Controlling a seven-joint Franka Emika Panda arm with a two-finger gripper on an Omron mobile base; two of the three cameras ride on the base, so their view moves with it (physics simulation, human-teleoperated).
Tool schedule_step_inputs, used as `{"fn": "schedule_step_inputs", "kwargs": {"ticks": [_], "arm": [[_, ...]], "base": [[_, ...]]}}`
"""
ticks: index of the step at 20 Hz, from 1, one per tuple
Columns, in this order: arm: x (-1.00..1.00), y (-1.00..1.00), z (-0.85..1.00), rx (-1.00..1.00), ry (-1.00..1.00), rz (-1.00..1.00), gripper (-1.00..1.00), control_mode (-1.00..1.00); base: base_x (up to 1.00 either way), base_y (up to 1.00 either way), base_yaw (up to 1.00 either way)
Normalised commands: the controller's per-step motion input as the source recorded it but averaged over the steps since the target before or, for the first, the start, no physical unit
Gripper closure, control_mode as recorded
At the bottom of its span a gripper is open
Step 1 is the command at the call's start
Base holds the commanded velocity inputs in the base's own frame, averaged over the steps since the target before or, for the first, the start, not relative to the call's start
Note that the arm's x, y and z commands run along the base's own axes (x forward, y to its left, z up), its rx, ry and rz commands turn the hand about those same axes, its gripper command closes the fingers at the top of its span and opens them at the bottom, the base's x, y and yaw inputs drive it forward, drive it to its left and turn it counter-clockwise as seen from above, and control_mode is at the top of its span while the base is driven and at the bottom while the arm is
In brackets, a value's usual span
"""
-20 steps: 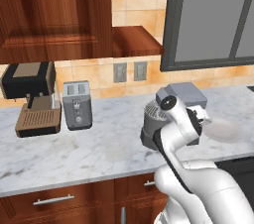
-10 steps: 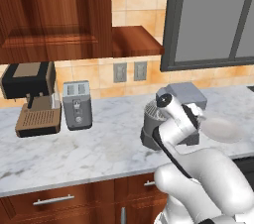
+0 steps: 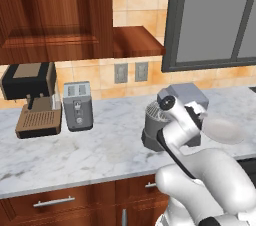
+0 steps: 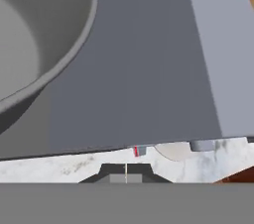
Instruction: Add butter and sugar cubes to the stand mixer bowl and then turn on the stand mixer to begin making frosting.
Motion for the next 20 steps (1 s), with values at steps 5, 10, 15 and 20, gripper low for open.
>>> {"fn": "schedule_step_inputs", "kwargs": {"ticks": [5,10,15,20], "arm": [[0.08,-0.17,-0.45,-0.07,0.00,0.11,1.00,-1.00],[0.03,-0.10,-0.68,-0.06,0.00,0.11,1.00,-1.00],[0.01,-0.16,-0.88,-0.01,0.06,0.12,1.00,-1.00],[0.01,-0.29,-0.78,0.00,0.05,0.12,1.00,-1.00]], "base": [[0.00,0.00,0.00],[0.00,0.00,0.00],[0.00,0.00,0.00],[0.00,0.00,0.00]]}}
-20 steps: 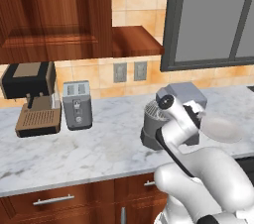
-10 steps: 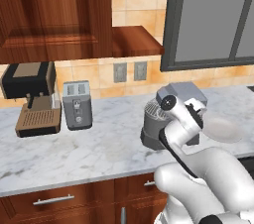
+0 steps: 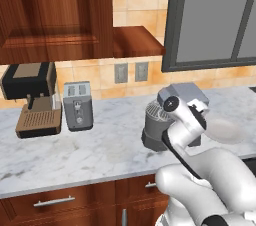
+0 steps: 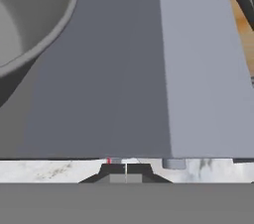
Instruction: Add butter and sugar cubes to the stand mixer bowl and then turn on the stand mixer to begin making frosting.
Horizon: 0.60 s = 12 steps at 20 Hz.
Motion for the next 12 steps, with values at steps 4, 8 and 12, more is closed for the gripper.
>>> {"fn": "schedule_step_inputs", "kwargs": {"ticks": [4,8,12], "arm": [[-0.53,-0.02,-0.67,0.07,0.02,0.14,1.00,-1.00],[-0.98,-0.02,-0.21,0.23,0.00,0.16,1.00,-1.00],[-0.67,-0.18,0.02,0.29,-0.01,0.13,1.00,-1.00]], "base": [[0.00,0.00,0.00],[0.00,0.00,0.00],[0.00,0.00,0.00]]}}
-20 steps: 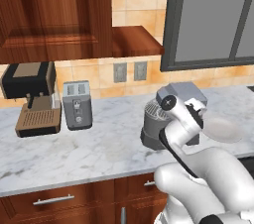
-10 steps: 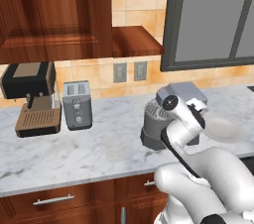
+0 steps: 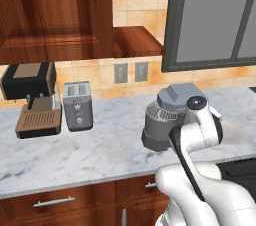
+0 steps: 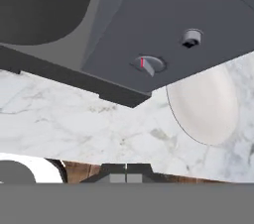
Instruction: Add butter and sugar cubes to the stand mixer bowl and then turn on the stand mixer to begin making frosting.
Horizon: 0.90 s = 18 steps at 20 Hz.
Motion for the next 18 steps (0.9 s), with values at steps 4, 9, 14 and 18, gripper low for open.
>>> {"fn": "schedule_step_inputs", "kwargs": {"ticks": [4,9,14,18], "arm": [[0.08,-0.53,0.08,0.31,-0.16,0.09,1.00,-1.00],[0.17,-0.77,0.00,0.41,-0.19,0.07,1.00,-1.00],[-0.04,-0.20,0.06,0.48,-0.10,0.00,1.00,-1.00],[0.04,0.00,0.62,0.42,0.07,0.00,1.00,-1.00]], "base": [[0.00,0.00,0.00],[0.00,0.00,0.00],[0.00,0.00,0.00],[0.00,0.00,0.00]]}}
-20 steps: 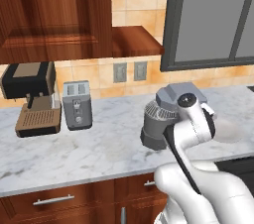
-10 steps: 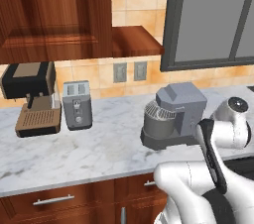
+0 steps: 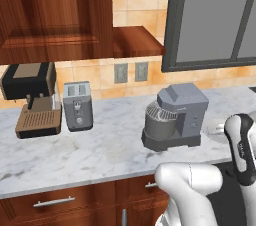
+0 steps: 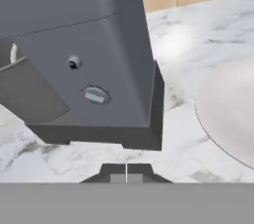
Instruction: Add butter and sugar cubes to the stand mixer bowl and then turn on the stand mixer to begin making frosting.
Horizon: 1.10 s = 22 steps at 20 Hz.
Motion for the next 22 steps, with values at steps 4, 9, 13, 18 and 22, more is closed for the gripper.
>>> {"fn": "schedule_step_inputs", "kwargs": {"ticks": [4,9,13,18,22], "arm": [[0.00,0.00,0.76,0.33,0.31,0.00,1.00,-1.00],[0.00,0.00,0.17,0.15,0.49,0.00,1.00,-1.00],[-0.10,0.00,-0.10,0.18,0.17,0.00,1.00,-1.00],[-0.38,0.08,-0.26,0.35,-0.08,0.01,1.00,-1.00],[-0.17,0.15,-0.19,0.34,-0.18,0.01,1.00,-1.00]], "base": [[0.00,0.00,0.00],[0.00,0.00,0.00],[0.00,0.00,0.00],[0.00,0.00,0.00],[0.00,0.00,0.00]]}}
